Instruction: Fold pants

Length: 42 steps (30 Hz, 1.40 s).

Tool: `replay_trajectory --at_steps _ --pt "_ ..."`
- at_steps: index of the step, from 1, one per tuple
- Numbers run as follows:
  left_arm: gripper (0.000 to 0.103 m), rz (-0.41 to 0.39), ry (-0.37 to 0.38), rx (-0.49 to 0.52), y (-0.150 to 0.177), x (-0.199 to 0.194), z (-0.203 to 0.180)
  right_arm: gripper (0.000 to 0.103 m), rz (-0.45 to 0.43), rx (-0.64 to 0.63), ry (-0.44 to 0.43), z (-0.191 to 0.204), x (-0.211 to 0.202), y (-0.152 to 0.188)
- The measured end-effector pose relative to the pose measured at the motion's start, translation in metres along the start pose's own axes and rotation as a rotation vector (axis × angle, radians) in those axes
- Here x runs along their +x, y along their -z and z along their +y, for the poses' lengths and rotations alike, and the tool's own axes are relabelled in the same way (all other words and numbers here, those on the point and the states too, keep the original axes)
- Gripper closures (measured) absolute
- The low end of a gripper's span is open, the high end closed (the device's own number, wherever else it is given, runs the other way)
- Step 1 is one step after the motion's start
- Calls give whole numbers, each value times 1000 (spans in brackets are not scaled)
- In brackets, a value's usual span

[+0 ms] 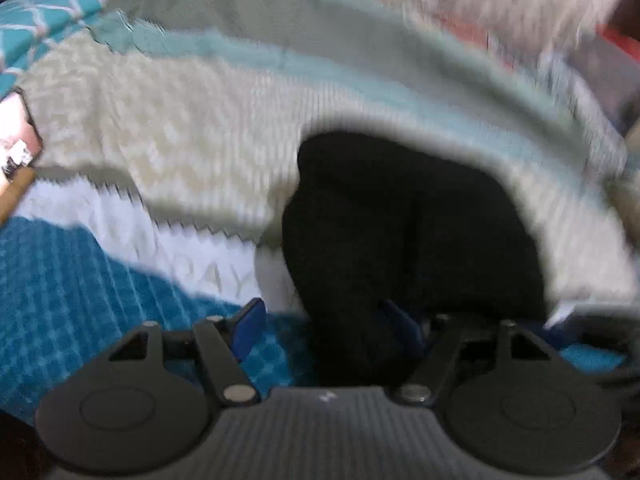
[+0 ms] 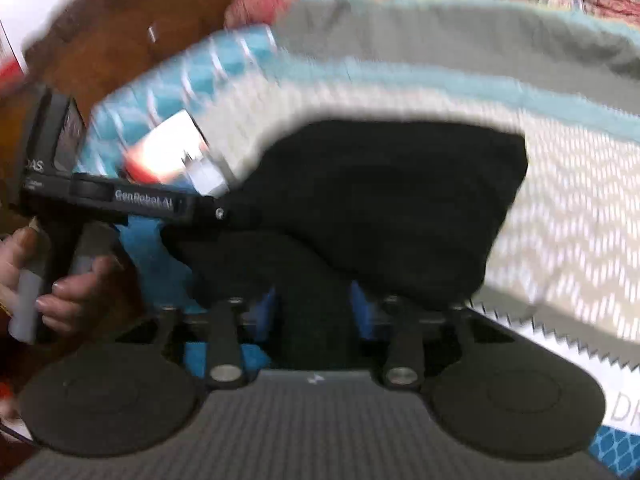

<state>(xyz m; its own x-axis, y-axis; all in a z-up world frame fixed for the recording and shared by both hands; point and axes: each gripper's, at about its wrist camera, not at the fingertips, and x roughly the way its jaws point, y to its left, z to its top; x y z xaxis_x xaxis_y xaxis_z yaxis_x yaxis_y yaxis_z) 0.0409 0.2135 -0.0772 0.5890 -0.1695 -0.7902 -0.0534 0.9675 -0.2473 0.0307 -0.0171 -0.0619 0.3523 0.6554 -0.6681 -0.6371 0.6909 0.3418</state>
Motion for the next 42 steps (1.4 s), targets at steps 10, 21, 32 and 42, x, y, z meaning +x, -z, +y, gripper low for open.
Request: replay_trajectory --at_steps 10,21,32,42 --pt "0 -109 229 -104 -30 -30 22 17 -243 146 35 -39 -64 -18" --pt "3 51 460 -277 -12 45 17 14 22 586 -199 -103 27 -3" --pt "43 -143 509 -93 -113 25 -63 42 -210 322 -205 -104 -61 -80" --pt "43 -137 466 16 -242 172 -172 42 -347 339 -24 -263 -40 -162"
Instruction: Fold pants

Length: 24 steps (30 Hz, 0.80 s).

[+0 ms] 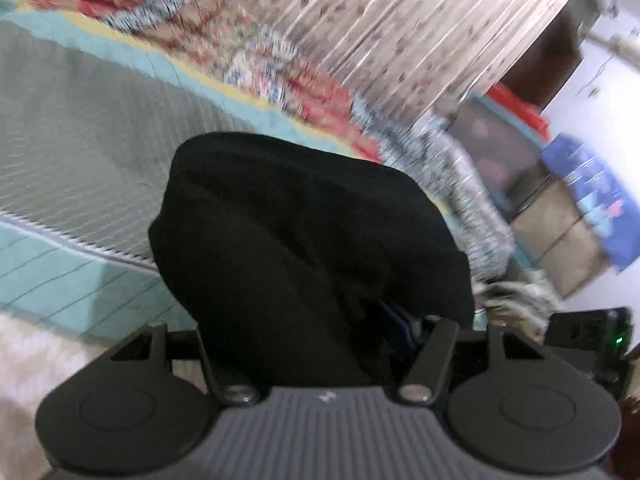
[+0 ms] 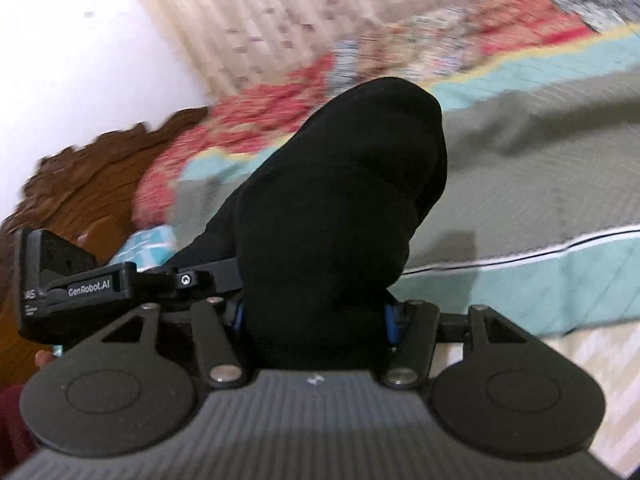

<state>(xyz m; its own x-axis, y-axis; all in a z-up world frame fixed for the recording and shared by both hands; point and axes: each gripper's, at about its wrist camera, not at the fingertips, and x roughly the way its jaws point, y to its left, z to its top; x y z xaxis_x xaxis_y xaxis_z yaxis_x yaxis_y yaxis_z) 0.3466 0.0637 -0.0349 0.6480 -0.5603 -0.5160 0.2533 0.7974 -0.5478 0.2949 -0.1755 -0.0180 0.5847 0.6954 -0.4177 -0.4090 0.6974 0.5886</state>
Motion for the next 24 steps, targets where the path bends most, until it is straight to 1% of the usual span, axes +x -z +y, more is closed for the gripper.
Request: replay_trajectory --at_steps 2,4,5,6,7,8,10,11,12,13,15,16,18,21,23,24 --pt "45 58 -42 -3 0 48 8 42 28 62 35 -38 20 0" --pt "45 120 -89 -30 6 85 20 42 81 149 70 -72 40 3" --pt "42 133 -118 -30 10 95 23 39 111 184 92 -85 52 8" --pt "33 136 -141 -13 14 104 24 37 130 224 104 -96 57 13" --pt "27 125 -159 0 17 106 21 36 127 265 91 -101 55 15" --pt "27 124 -175 4 16 104 18 34 121 292 93 -100 53 15" --pt "29 146 -199 0 11 99 11 32 120 298 135 -88 46 14" --pt "31 153 -213 0 7 93 4 29 116 277 163 -83 40 12" --pt "34 152 -239 9 4 84 -2 27 105 241 212 -72 32 12" --pt "33 145 -266 24 1 77 -7 26 85 208 264 -64 26 15" --pt "32 98 -311 62 0 61 -19 26 19 153 364 -43 3 23" --pt "32 72 -329 81 4 50 -26 26 -15 136 394 -41 -7 31" --pt "31 35 -376 119 10 34 -38 26 -58 95 418 -28 -30 46" --pt "30 -19 -457 192 35 4 -60 26 -86 53 465 -6 -50 74" --pt "27 -34 -492 215 52 -27 -73 25 -95 46 482 15 -65 93" --pt "26 -32 -511 219 64 -44 -79 24 -101 37 492 24 -71 100"
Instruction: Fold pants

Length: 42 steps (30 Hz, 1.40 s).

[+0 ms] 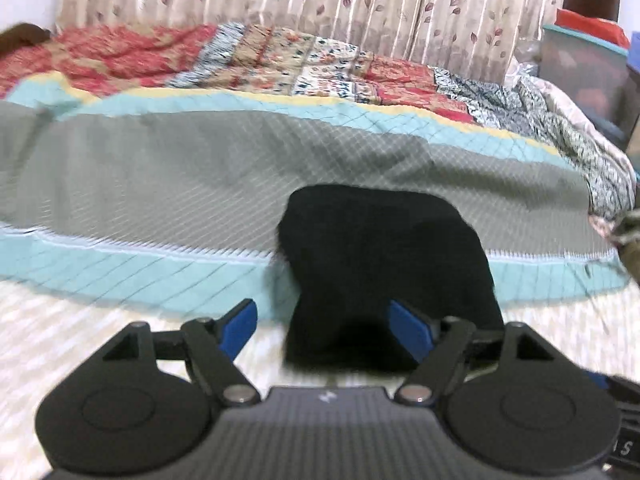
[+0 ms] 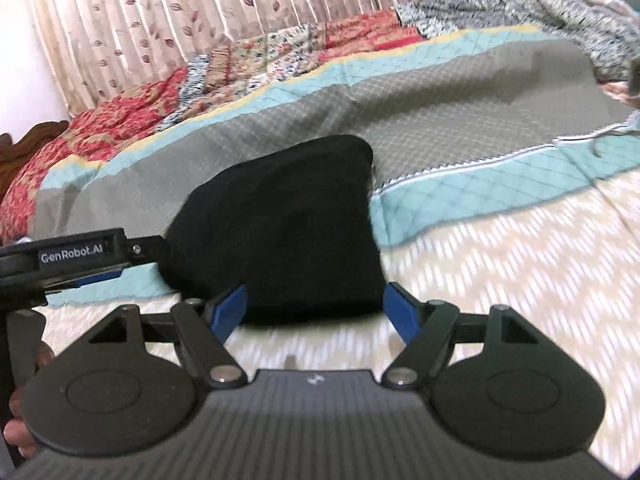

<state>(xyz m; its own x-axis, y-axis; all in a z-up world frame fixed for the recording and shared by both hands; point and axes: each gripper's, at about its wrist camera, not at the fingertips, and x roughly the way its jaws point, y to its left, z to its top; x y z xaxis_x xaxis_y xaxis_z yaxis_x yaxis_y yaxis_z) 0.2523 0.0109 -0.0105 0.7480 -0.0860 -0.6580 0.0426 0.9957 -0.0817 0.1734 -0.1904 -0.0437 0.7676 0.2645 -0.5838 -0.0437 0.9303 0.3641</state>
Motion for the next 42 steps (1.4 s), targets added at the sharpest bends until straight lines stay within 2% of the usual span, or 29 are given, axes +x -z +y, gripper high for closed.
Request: replay_trajectory --at_steps 3,7,12,16,24,32,38,42 --pt "21 25 -23 -7 24 -58 5 18 -8 -22 34 26 -32 12" --pt "10 -38 -75 2 51 -123 5 16 -41 -105 34 51 -76 26" --pt "4 -70 -67 -39 77 -183 8 12 -48 -99 14 57 -127 48" --pt "0 -88 -82 -39 93 -212 6 12 -62 -69 10 60 -158 65" --pt "0 -101 -111 -28 117 -243 3 12 -48 -86 -23 71 -187 93" --pt "0 -94 -114 -7 122 -249 -8 12 -43 -84 -20 78 -191 106" --pt "0 -81 -168 61 126 -239 -21 12 -80 -19 18 71 -184 112" --pt "0 -72 -232 92 130 -227 -28 12 -75 59 24 58 -174 110"
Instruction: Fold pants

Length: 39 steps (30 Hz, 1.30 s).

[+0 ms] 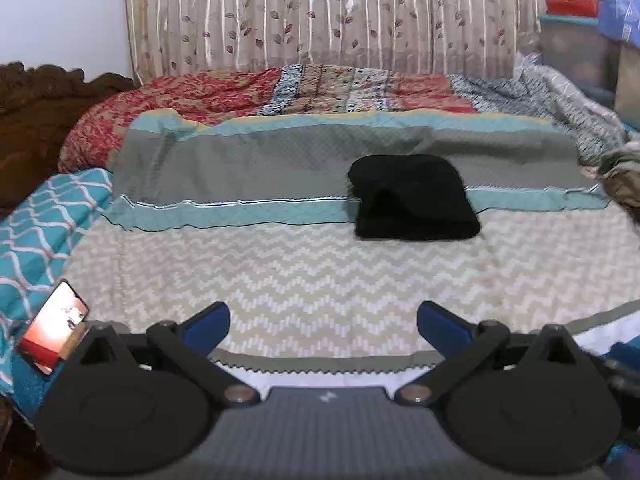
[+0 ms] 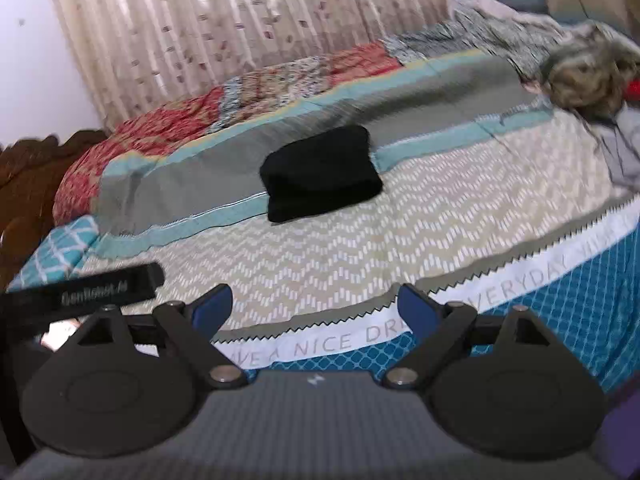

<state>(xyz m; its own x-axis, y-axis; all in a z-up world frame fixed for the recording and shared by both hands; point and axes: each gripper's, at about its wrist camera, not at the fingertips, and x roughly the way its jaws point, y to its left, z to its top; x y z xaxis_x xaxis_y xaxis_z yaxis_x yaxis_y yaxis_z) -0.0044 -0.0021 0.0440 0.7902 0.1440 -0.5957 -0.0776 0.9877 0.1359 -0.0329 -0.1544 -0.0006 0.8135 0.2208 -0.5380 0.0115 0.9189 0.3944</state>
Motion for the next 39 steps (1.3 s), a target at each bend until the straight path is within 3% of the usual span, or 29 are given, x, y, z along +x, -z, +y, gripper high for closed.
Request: replay_trajectory --at_steps 3,15,39 --pt "0 8 -34 28 1 8 -8 12 21 54 3 -13 8 -2" --pt "0 33 -35 86 2 24 -26 12 30 70 22 -36 12 -6" --pt "0 73 3 74 2 23 -22 12 21 63 26 -29 6 -6"
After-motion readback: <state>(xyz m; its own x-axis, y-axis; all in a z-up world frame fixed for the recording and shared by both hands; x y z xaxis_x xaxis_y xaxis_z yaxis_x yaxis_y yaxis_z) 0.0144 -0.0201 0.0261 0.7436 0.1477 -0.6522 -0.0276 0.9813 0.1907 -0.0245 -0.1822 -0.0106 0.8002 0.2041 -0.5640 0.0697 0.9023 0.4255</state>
